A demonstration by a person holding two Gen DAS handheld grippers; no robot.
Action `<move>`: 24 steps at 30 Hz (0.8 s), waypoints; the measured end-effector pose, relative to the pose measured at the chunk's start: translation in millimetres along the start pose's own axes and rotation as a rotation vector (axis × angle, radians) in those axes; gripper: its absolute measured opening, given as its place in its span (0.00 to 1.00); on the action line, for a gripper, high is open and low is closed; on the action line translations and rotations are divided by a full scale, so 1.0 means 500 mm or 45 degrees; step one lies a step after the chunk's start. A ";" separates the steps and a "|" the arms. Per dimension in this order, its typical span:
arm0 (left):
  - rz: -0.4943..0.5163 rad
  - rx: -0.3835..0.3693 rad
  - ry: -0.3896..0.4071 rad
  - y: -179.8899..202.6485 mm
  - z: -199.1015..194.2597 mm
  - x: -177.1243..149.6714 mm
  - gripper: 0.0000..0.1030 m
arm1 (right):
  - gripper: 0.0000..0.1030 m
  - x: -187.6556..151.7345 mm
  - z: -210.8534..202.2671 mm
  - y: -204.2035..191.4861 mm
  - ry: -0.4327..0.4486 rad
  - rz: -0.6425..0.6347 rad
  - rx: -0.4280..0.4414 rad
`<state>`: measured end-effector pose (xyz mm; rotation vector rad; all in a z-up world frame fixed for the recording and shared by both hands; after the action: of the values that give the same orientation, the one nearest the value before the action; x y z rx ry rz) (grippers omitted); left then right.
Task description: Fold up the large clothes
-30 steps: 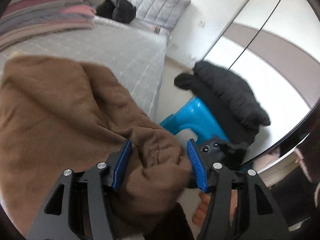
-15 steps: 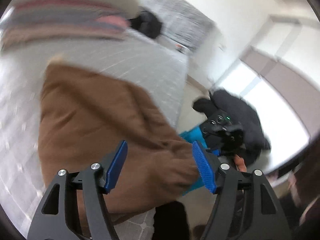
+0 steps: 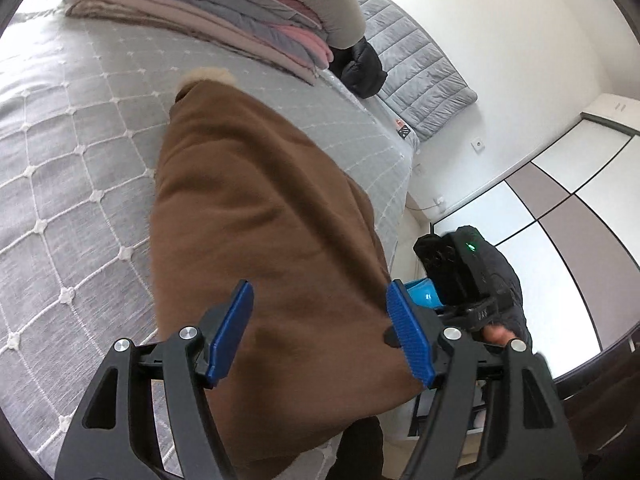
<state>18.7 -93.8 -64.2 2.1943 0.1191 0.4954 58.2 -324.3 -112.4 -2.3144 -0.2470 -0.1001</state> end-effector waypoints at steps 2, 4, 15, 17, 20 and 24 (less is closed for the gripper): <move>-0.011 0.001 0.006 -0.013 0.000 0.005 0.64 | 0.39 -0.030 -0.030 0.000 0.173 0.038 0.053; -0.022 0.009 0.012 -0.020 0.003 0.011 0.64 | 0.26 -0.051 -0.045 -0.003 0.262 0.036 0.126; -0.037 -0.015 0.092 0.004 -0.025 0.039 0.65 | 0.15 -0.080 -0.171 -0.115 0.644 -0.200 0.316; -0.011 -0.035 0.083 0.021 -0.023 0.035 0.66 | 0.13 -0.103 -0.212 -0.121 0.679 -0.251 0.254; 0.037 -0.058 0.028 0.038 0.005 0.015 0.72 | 0.12 -0.156 -0.229 -0.038 0.686 -0.186 0.139; 0.131 -0.001 -0.136 0.046 0.095 -0.034 0.74 | 0.12 -0.250 -0.122 0.143 0.521 0.095 0.093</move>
<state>19.5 -147.5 -77.6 2.2287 -0.0515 0.4335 -48.8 -434.7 -140.3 -2.1695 0.0436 -0.5112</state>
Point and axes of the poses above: each gripper's, at about its wrist camera, not at the fingertips, and z roughly the way its jaws point, y to its right, x to its top, the point moved 1 cm from there along z, roughly the way its jaws point, and after that the axes turned 12 degrees about -z, right-handed, at the moved point
